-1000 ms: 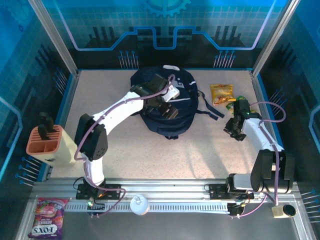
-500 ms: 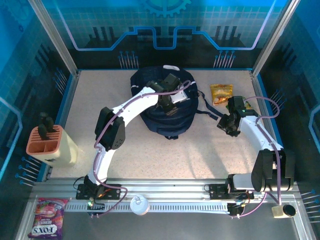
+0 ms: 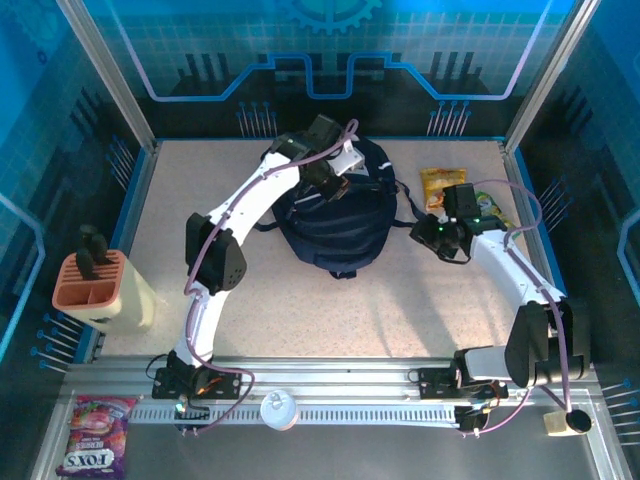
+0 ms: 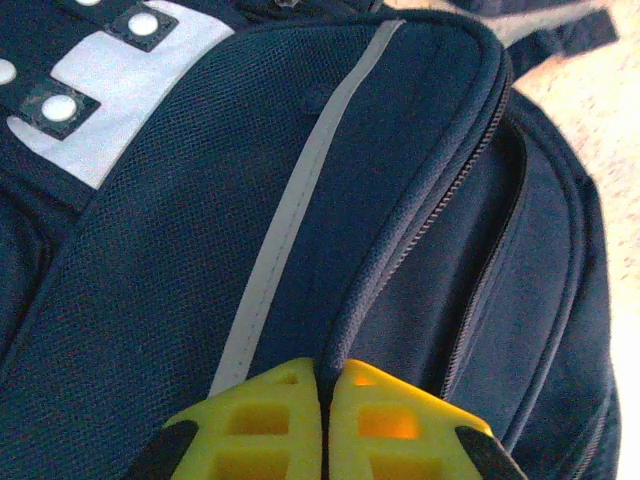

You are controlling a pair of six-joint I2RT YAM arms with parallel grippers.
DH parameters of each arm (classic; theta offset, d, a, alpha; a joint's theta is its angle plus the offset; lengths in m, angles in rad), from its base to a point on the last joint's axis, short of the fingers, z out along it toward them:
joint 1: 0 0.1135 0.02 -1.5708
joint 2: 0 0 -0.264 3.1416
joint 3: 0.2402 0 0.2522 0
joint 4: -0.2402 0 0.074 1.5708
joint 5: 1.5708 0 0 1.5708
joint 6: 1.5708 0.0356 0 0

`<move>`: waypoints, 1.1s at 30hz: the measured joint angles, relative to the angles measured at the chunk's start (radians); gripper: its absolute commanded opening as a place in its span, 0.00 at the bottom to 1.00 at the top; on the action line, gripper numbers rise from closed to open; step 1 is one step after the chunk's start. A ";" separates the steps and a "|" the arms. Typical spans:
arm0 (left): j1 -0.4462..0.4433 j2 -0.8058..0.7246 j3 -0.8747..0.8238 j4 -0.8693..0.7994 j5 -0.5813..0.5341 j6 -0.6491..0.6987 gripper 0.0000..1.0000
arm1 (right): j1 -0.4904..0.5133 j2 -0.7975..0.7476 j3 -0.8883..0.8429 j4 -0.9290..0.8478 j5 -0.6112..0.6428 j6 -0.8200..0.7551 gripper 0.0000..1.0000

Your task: Pack the student bag

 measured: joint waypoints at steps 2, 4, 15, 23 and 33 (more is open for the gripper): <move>0.009 0.000 0.000 0.013 0.036 -0.046 0.01 | 0.039 0.005 0.013 0.060 -0.054 0.019 0.43; 0.014 0.000 0.000 0.035 0.064 -0.094 0.01 | 0.073 0.026 0.044 0.114 -0.101 0.042 0.44; 0.038 -0.007 -0.005 0.175 0.140 -0.303 0.00 | 0.171 0.333 0.290 0.372 -0.248 0.204 0.48; 0.064 -0.021 -0.031 0.220 0.178 -0.379 0.00 | 0.180 0.449 0.323 0.475 -0.273 0.253 0.46; 0.090 -0.031 -0.035 0.241 0.199 -0.433 0.00 | 0.180 0.501 0.346 0.563 -0.267 0.274 0.75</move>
